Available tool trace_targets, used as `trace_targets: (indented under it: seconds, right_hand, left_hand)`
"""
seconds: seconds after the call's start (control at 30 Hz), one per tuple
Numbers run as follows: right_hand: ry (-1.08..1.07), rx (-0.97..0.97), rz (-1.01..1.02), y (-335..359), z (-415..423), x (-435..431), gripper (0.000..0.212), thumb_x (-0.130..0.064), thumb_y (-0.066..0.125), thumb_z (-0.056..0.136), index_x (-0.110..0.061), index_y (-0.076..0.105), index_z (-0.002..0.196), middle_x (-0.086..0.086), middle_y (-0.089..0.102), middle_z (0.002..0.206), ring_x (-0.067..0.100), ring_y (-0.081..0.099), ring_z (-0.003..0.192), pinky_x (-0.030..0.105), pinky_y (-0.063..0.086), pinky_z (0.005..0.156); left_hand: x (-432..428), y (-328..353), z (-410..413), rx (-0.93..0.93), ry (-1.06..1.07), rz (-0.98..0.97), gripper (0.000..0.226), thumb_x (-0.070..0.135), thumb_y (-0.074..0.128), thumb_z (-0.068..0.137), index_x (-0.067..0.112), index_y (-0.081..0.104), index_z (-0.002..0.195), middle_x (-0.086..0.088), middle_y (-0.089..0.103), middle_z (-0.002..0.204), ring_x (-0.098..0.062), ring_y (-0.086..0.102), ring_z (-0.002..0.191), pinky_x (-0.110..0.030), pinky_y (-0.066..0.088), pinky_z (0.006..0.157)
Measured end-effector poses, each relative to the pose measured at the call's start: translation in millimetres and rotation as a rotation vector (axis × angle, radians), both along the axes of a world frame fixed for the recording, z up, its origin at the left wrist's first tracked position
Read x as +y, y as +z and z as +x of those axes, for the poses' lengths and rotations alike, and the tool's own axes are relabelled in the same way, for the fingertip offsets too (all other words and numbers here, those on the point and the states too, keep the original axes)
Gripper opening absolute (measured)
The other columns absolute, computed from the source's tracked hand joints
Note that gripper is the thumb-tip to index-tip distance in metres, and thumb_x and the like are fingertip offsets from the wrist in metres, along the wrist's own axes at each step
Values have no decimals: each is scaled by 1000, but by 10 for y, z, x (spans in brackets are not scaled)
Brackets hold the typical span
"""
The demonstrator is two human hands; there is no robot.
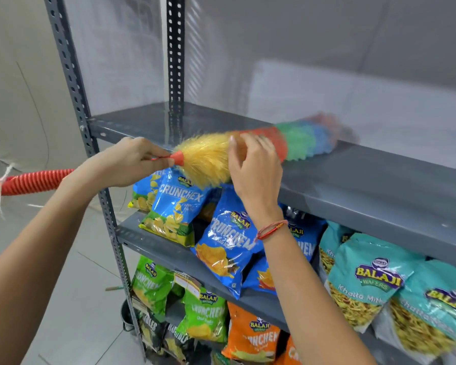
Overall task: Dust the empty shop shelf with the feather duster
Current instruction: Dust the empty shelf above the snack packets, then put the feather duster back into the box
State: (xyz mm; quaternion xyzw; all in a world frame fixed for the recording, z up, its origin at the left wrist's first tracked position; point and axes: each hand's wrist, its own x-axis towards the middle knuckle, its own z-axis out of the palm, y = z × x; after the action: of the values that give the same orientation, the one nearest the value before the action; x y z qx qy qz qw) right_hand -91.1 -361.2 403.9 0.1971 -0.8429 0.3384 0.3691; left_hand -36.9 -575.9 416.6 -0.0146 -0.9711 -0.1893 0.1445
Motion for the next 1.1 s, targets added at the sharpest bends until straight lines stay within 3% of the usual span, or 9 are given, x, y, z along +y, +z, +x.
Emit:
trace_targets:
  seconds: [0.13,0.2,0.33,0.53,0.63,0.7,0.83,0.93,1.1]
  right_hand:
    - [-86,15,-42,101,44,365,32,-29,50,96,-3,67,106,14,71,109,30,59,109,36,43,95]
    - [-157,14,-73,116,91,595,32,-31,51,95,-7,68,106,11,72,108,28,60,108,32,41,90]
    - [-256,-4,-115,100,283,1064,29,-33,52,95,-11,70,101,6,74,105,26,63,104,30,40,86]
    - [-415,-9,-204,-220,784,1737,23,-30,56,92,-12,71,92,7,76,92,28,68,87,40,52,79]
    - [-553,-60,-225,-623,1022,2045,25,-31,54,90,-13,71,94,7,76,91,27,68,89,35,47,79]
    - [-639,-112,-216,-950,1166,2207,18,-24,58,91,-12,70,94,12,75,91,31,67,90,32,41,78]
    - [-862,-310,-179,-1790,1531,2508,14,-16,59,91,-7,69,89,22,72,77,38,66,76,38,40,67]
    - [-948,-553,-241,-2474,1753,2645,18,-11,52,93,-2,66,86,26,68,78,40,63,76,41,42,68]
    - [-1045,-893,-335,-3439,1962,2729,21,-12,51,95,-1,61,81,26,67,84,39,60,84,42,38,77]
  left_hand:
    - [380,-11,-153,-65,-279,124,26,39,58,88,35,72,109,10,74,69,11,52,51,-3,43,54]
    - [635,-20,-242,-110,-415,174,30,44,58,85,33,73,109,17,70,68,8,47,54,-8,45,58]
    - [1226,-44,-398,-155,-688,227,32,47,56,84,31,74,107,2,36,56,-8,25,52,-19,29,49]
    - [2177,-205,-534,-291,-986,207,28,31,57,92,11,75,99,5,33,49,-7,25,47,-16,27,46]
    - [2673,-440,-525,-349,-1116,77,27,31,58,92,17,74,108,9,60,54,0,41,52,-14,46,60]
    - [2942,-643,-472,-406,-1190,-41,28,32,56,93,21,72,113,-3,76,87,-6,58,71,-29,52,79]
    - [3484,-1200,-259,-411,-1290,-329,32,44,49,93,25,73,103,-8,70,85,-16,57,72,-29,35,58]
    - [3828,-1776,-109,-434,-1276,-522,42,49,44,92,18,71,101,-8,71,91,-27,64,88,-29,38,54]
    - [4207,-2770,92,-576,-1223,-645,37,37,48,92,7,67,103,-19,68,109,-36,63,102,-37,48,71]
